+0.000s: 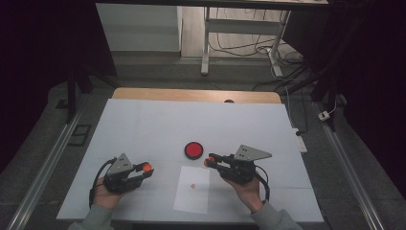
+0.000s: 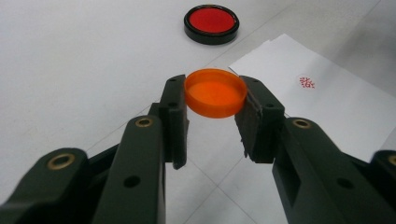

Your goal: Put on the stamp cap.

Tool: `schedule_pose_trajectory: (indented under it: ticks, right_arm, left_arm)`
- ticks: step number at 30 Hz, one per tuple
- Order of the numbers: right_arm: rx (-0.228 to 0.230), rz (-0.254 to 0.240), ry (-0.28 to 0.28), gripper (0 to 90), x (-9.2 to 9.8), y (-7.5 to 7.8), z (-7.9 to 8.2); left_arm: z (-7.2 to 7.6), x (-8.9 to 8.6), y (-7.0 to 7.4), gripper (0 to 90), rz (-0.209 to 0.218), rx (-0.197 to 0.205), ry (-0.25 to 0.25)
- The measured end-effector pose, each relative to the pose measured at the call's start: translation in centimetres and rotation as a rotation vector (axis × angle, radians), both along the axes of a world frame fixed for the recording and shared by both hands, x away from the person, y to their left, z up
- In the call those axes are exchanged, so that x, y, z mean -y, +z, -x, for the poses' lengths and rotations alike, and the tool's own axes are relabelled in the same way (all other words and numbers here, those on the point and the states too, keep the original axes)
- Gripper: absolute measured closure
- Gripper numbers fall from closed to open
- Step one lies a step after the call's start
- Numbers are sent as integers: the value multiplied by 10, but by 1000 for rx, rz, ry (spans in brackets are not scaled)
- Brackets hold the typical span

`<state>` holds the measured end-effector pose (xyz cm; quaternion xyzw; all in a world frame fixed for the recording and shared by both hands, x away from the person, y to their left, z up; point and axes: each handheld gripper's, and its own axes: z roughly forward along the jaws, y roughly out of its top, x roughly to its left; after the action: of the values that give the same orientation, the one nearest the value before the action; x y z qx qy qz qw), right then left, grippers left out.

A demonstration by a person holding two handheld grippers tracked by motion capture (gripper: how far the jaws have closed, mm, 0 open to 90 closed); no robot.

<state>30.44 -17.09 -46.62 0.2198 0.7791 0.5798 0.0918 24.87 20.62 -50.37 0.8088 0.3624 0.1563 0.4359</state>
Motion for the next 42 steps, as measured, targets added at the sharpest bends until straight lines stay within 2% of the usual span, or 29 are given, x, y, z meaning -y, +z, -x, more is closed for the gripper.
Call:
schedule_pose_trajectory:
  ticks: [42]
  right_arm:
    - [-30, -22, 22, 720, -6, -3, 1]
  left_arm:
    - [-12, 61, 5, 646, -44, 31, -154]
